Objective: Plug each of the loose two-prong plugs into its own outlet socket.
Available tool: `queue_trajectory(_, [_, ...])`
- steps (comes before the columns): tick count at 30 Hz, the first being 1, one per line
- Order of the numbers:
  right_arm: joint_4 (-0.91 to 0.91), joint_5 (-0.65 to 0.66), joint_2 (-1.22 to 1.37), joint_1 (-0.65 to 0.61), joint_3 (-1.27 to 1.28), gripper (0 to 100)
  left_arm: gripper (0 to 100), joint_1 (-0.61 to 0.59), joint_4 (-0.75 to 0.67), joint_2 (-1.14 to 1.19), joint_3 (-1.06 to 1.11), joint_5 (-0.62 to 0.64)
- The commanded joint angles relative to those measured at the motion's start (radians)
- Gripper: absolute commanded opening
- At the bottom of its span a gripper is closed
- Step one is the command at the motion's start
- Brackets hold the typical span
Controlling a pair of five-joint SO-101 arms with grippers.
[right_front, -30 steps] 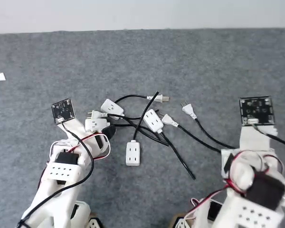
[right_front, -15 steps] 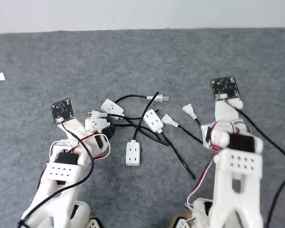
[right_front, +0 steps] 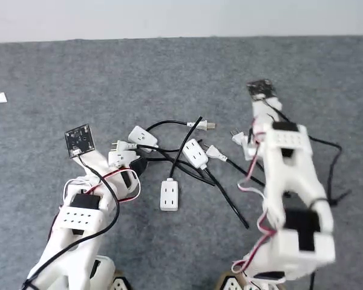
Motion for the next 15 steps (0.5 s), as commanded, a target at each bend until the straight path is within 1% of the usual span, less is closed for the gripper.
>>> queue_trajectory(1, [0.015, 0.04, 0.088, -0.015, -0.172, 8.7, 28, -0.003, -0.023, 0.002, -0.031, -0.009])
queue_trajectory(4, [0.015, 0.06, 0.173, -0.016, -0.238, 8.6, 28, -0.003, -0.023, 0.002, -0.031, -0.009])
queue_trajectory(7, [0.021, 0.1, 0.237, -0.045, -0.27, 8.6, 28, -0.003, -0.023, 0.002, -0.031, -0.009])
queue_trajectory(10, [0.081, 0.158, 0.283, -0.065, -0.305, 8.6, 28, -0.003, -0.023, 0.002, -0.031, -0.009])
queue_trajectory(15, [0.148, 0.157, 0.328, -0.068, -0.373, 8.6, 28, -0.003, -0.023, 0.002, -0.031, -0.009])
